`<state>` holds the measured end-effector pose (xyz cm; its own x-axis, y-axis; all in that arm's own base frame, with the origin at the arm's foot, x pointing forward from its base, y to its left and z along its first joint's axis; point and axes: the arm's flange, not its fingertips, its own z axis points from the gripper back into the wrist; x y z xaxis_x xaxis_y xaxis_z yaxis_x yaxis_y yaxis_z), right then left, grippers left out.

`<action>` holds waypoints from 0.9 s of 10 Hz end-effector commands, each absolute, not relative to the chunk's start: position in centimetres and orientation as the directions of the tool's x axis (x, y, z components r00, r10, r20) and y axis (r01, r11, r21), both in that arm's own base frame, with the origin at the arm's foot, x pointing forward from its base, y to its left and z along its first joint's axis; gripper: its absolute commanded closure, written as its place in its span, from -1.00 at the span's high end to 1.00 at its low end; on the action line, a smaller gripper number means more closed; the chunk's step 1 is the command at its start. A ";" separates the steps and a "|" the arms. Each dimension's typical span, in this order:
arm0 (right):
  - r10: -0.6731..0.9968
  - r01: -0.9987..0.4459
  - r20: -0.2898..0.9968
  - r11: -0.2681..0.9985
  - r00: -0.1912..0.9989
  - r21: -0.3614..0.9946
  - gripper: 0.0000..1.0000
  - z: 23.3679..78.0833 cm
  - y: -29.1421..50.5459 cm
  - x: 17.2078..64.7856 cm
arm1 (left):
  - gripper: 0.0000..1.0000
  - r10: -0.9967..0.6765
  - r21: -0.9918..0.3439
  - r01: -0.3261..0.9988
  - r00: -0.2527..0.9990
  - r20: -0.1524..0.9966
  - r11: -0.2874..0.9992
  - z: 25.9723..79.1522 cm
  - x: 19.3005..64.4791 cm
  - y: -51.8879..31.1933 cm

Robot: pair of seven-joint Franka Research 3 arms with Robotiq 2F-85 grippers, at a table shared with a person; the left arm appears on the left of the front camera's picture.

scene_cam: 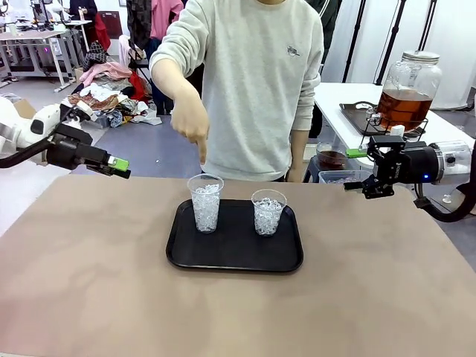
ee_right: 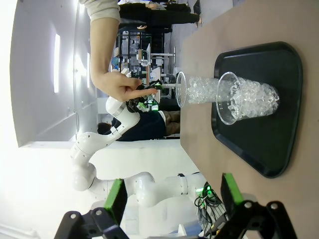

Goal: Pour the drink into the iced cup.
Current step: Pick up the iced cup indicated by the human and present it to them.

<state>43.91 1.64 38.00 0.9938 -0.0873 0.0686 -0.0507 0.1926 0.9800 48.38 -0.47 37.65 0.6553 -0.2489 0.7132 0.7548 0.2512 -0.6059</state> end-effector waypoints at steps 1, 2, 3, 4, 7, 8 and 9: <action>-0.089 -0.054 0.072 0.192 0.993 0.980 1.00 38.2 1.6 43.9 | 1.00 -0.276 -0.602 0.762 0.648 0.710 0.240 37.1 47.3 -1.4; -0.089 -0.054 0.072 0.192 0.993 0.980 1.00 38.2 1.6 43.9 | 1.00 -0.249 -0.606 0.755 0.655 0.713 0.251 37.6 48.4 -0.5; -0.089 -0.054 0.072 0.192 0.993 0.980 1.00 38.2 1.6 43.9 | 1.00 -0.249 -0.606 0.755 0.655 0.713 0.251 37.6 48.4 -0.5; -0.089 -0.054 0.072 0.192 0.993 0.980 1.00 38.2 1.6 43.9 | 1.00 -0.249 -0.606 0.755 0.655 0.713 0.251 37.6 48.4 -0.5; -0.089 -0.054 0.072 0.192 0.993 0.980 1.00 38.2 1.6 43.9 | 1.00 -0.255 -0.600 0.760 0.649 0.716 0.248 37.4 48.1 -0.6; -0.089 -0.054 0.072 0.192 0.993 0.980 1.00 38.2 1.6 43.9 | 1.00 -0.276 -0.505 0.828 0.559 0.782 0.243 36.5 48.1 -0.8; -0.089 -0.054 0.072 0.192 0.993 0.980 1.00 38.2 1.6 43.9 | 1.00 -0.300 -0.416 0.877 0.475 0.827 0.241 35.8 47.9 -1.2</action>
<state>43.91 1.63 38.00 0.9938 -0.0873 0.0686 -0.0507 0.1927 0.9800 48.22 -0.66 36.90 0.5704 -0.2868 0.7697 0.8204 0.2444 -0.5169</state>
